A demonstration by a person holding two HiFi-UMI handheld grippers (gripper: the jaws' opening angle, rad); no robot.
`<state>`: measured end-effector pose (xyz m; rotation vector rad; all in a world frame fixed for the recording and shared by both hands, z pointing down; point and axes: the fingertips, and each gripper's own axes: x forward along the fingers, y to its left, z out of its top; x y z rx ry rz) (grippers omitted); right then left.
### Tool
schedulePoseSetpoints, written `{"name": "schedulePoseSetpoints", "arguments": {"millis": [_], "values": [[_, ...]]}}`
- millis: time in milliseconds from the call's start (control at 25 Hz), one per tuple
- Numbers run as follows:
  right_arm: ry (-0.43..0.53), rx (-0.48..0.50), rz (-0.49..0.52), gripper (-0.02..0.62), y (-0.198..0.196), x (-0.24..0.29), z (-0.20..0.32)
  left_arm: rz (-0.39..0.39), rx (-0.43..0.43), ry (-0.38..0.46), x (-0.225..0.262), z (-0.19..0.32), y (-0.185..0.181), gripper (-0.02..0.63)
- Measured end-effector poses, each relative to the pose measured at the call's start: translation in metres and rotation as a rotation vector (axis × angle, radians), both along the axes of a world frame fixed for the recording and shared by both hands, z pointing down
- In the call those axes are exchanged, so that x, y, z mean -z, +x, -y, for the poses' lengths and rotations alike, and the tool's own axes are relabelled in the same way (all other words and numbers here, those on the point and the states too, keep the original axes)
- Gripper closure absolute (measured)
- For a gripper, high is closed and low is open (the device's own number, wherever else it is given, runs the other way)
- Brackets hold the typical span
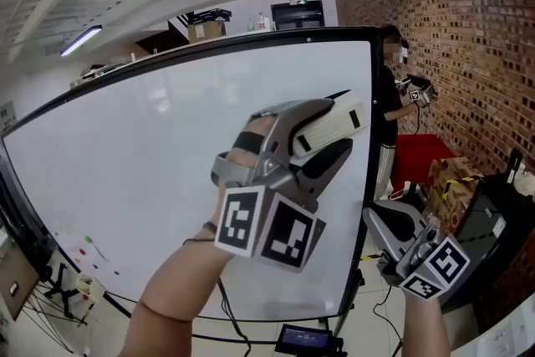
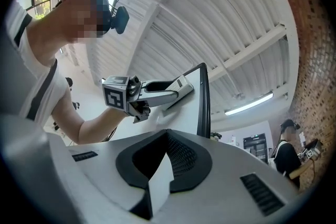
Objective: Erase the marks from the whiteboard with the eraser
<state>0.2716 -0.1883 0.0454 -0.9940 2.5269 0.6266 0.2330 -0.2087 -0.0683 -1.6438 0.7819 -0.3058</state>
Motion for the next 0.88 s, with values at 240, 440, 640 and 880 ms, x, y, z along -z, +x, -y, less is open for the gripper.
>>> {"name": "schedulePoseSetpoints", "arguments": {"millis": [240, 440, 640, 880], "values": [[0.002, -0.006, 0.007, 0.578, 0.007, 0.002, -0.007, -0.253, 0.097, 0.203, 0.072, -0.004, -0.049, 0.333], [-0.019, -0.005, 0.022, 0.578, 0.029, -0.008, -0.002, -0.242, 0.105, 0.259, 0.086, 0.001, -0.025, 0.334], [-0.043, 0.005, 0.023, 0.578, 0.037, -0.02, -0.002, -0.13, 0.062, 0.188, 0.065, 0.001, 0.019, 0.334], [-0.087, 0.041, 0.027, 0.578, 0.047, -0.033, -0.001, 0.06, 0.116, 0.036, -0.015, 0.003, 0.037, 0.334]]}}
